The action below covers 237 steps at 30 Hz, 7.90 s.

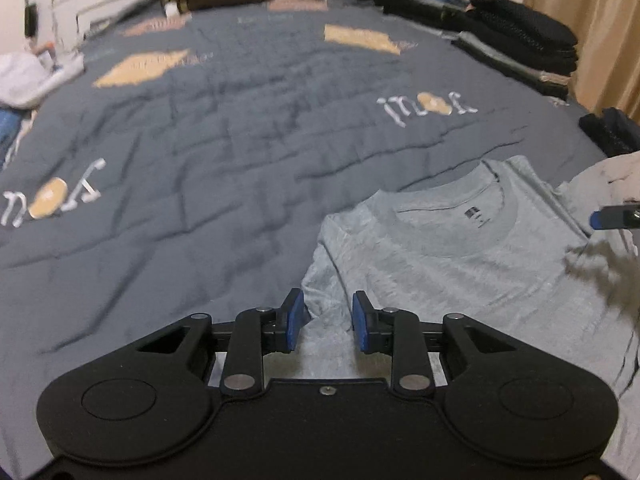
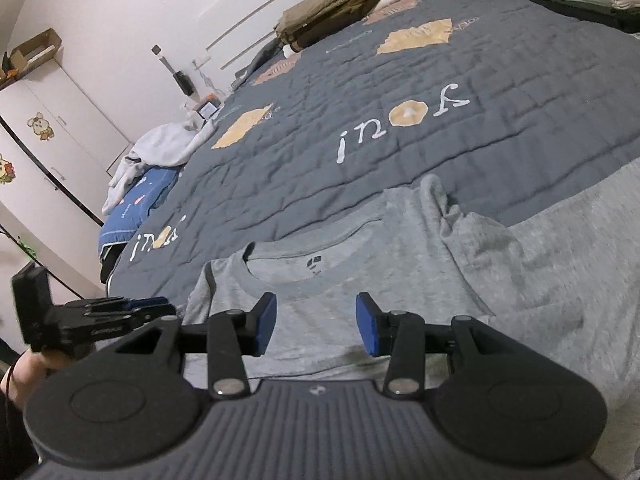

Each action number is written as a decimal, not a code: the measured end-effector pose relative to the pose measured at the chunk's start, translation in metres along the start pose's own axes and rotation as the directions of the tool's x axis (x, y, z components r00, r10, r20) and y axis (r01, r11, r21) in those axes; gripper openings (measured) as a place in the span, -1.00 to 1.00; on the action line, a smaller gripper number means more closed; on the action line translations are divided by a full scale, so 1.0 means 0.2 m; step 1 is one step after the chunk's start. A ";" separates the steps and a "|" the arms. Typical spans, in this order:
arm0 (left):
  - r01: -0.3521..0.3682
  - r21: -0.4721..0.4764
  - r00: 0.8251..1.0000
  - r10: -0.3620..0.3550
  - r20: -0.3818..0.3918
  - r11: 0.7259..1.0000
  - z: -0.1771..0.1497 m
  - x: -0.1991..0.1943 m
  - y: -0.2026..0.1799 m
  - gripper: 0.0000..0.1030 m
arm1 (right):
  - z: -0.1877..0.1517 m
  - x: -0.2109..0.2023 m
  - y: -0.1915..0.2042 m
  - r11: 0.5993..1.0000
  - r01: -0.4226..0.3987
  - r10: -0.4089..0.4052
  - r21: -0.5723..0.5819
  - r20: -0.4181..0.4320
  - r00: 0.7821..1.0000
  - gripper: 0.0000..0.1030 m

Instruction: Fold clothes

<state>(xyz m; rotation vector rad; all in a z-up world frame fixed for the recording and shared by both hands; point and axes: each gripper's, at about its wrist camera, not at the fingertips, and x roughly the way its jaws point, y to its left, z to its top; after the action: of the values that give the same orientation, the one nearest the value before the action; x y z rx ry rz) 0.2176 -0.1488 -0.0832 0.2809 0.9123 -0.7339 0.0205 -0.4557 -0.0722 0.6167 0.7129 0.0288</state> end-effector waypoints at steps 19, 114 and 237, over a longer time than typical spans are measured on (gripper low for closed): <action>0.000 -0.265 0.998 0.015 0.053 0.964 -0.08 -0.05 0.32 -0.80 | -0.01 0.02 -0.01 1.000 -0.019 0.019 0.005 -0.022 1.000 -0.17; 0.482 0.118 0.820 -0.495 0.288 0.868 0.05 -0.09 -1.94 0.50 | 0.09 -1.21 -1.46 0.701 0.620 -0.710 0.352 0.261 0.654 -0.16; -0.157 -0.228 0.958 0.204 0.200 0.961 -0.43 -0.48 -0.25 0.06 | -0.11 -0.04 0.11 0.937 -0.072 0.026 -0.342 -0.136 0.990 -0.18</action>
<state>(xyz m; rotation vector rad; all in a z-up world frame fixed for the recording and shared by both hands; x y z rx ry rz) 0.0919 -0.0968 -0.0540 0.0908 0.7325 -0.4821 0.0045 -0.4284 -0.0676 0.2951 0.7958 0.2385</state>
